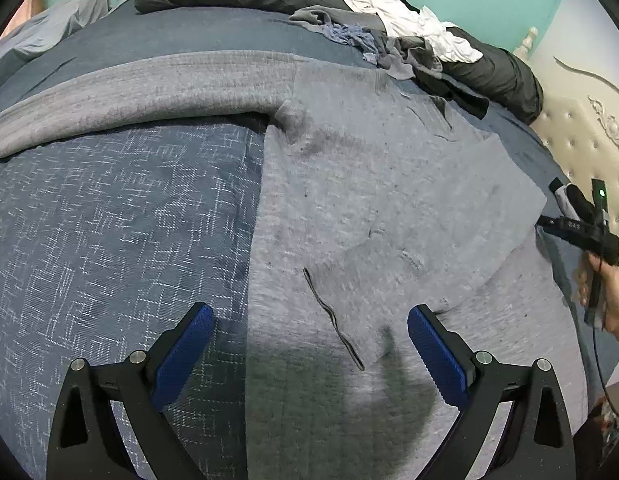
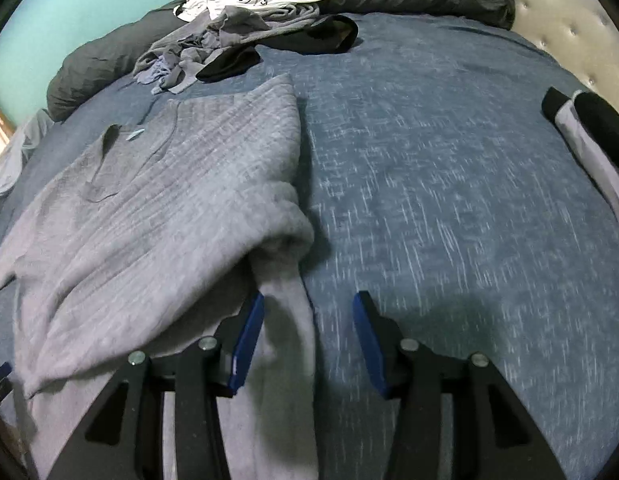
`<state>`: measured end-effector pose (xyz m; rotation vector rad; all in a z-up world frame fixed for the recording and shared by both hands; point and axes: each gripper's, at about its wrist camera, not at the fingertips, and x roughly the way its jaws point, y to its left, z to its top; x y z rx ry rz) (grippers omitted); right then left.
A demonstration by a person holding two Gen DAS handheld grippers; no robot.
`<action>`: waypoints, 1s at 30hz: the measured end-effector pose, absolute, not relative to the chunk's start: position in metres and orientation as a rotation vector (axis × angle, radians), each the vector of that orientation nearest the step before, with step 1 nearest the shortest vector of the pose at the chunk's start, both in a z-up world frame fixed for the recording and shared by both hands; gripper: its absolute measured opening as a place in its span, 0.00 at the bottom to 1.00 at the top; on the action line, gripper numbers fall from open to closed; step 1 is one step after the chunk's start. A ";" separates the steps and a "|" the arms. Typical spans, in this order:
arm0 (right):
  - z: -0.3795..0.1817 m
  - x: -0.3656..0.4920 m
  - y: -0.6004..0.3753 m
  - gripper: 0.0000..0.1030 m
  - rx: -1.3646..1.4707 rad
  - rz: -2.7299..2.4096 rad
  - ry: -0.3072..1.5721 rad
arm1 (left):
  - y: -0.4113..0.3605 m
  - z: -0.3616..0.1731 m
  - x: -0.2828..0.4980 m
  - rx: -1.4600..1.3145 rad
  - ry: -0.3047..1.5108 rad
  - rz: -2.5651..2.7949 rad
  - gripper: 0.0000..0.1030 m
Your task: Fold clothes
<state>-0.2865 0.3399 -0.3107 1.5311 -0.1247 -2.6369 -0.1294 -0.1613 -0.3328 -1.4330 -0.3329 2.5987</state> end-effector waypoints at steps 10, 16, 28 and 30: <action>-0.324 -0.315 0.347 0.46 1.508 -2.708 -0.006 | -0.162 -0.340 -0.133 -1.456 -0.325 2.591 0.97; -0.327 -0.312 0.355 0.47 1.505 -2.722 0.009 | -0.160 -0.339 -0.133 -1.455 -0.316 2.590 0.97; -0.275 -0.294 0.364 0.23 1.344 -2.681 -0.125 | -0.165 -0.332 -0.130 -1.419 -0.346 2.613 0.97; -0.276 -0.301 0.342 0.09 1.336 -2.618 -0.090 | -0.166 -0.331 -0.130 -1.417 -0.348 2.614 0.97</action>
